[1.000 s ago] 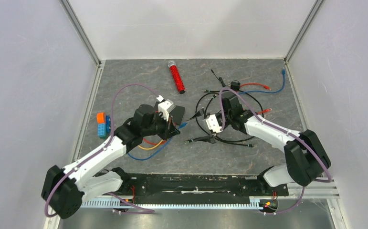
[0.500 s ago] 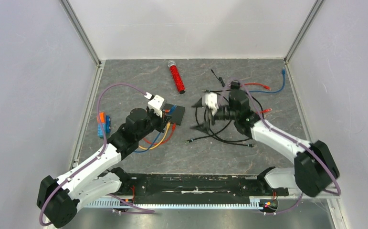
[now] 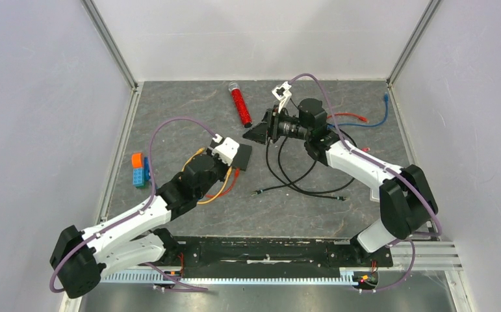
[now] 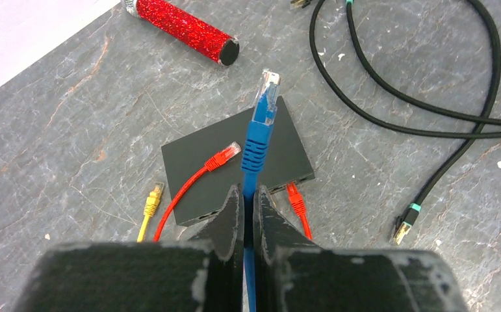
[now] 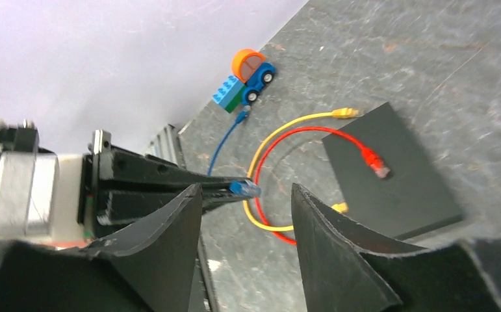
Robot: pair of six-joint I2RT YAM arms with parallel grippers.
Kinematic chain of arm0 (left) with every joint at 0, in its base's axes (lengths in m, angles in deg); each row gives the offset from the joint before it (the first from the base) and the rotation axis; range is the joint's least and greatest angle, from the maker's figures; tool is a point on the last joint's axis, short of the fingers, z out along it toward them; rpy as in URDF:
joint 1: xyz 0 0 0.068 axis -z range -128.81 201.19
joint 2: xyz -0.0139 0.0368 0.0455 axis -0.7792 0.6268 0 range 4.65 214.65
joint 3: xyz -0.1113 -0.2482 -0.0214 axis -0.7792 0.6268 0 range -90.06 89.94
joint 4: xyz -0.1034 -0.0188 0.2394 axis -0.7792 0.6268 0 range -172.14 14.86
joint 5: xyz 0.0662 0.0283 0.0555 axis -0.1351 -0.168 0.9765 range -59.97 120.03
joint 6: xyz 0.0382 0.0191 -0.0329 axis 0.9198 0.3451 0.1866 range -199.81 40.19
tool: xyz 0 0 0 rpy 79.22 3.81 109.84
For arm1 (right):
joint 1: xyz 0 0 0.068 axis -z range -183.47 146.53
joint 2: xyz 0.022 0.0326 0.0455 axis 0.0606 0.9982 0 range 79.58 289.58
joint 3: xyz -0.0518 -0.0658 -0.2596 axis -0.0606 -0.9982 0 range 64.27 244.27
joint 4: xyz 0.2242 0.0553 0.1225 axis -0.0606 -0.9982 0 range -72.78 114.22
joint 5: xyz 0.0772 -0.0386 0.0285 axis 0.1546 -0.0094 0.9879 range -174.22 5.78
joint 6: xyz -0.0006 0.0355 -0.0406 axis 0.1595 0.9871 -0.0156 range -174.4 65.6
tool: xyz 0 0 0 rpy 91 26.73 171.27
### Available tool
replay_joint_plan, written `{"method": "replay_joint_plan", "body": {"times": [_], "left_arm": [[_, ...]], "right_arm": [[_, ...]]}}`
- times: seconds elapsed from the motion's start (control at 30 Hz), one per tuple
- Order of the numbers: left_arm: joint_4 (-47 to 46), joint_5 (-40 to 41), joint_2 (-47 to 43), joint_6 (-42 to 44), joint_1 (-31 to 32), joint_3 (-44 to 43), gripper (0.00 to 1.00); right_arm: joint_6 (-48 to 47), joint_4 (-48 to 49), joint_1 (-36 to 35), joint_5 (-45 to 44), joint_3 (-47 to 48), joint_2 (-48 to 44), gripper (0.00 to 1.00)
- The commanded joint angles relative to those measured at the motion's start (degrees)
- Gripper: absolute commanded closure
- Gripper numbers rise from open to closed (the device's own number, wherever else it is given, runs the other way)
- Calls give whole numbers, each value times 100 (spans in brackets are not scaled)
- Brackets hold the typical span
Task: Insert the plug into the switch port
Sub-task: Pick up the connector from the center of the board.
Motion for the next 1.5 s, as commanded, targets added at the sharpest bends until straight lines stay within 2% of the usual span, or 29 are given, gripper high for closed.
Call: {"method": "replay_joint_plan", "body": {"times": [0.0,0.27,0.37,0.43,0.67,0.73,0.87,0.93,0.97,1.1,1.17,1.23,1.3,1.47], "left_arm": [[-369,418,50,327,178,-142,98],[-389,418,47,249,266,-78,98],[-415,420,0,272,284,-68,98],[-418,416,-13,280,284,-67,98],[-296,383,-88,118,293,-58,97],[-134,288,-155,-52,293,-92,93],[730,-163,-436,-637,284,-326,69],[1126,-633,-672,-852,280,-424,55],[1252,-812,-776,-994,276,-444,51],[1606,-1559,-1112,-1384,211,-574,43],[1670,-1953,-1079,-1459,139,-703,42],[1795,-2352,-905,-1455,76,-899,42],[1982,-2547,-611,-1409,40,-1156,43],[2136,-3172,-54,-1378,-53,-1607,49]], "right_arm": [[1130,485,-173,-292,-53,99,46],[1097,167,-526,-375,134,526,44],[1097,172,-610,-423,224,628,46],[1098,245,-645,-431,257,696,52],[954,1014,-633,-276,-56,701,95],[739,1275,-577,61,-124,719,100],[92,1995,-335,953,-368,734,100],[34,2716,-160,1544,-623,701,100],[31,3169,-97,1800,-779,672,100],[349,5406,63,2669,-1357,576,100],[1267,6963,88,2990,-1470,746,100],[2790,9136,88,3197,-1348,1131,100],[3335,9250,84,3339,-1059,1432,100],[3145,9255,83,3279,-1199,1441,100]]}}
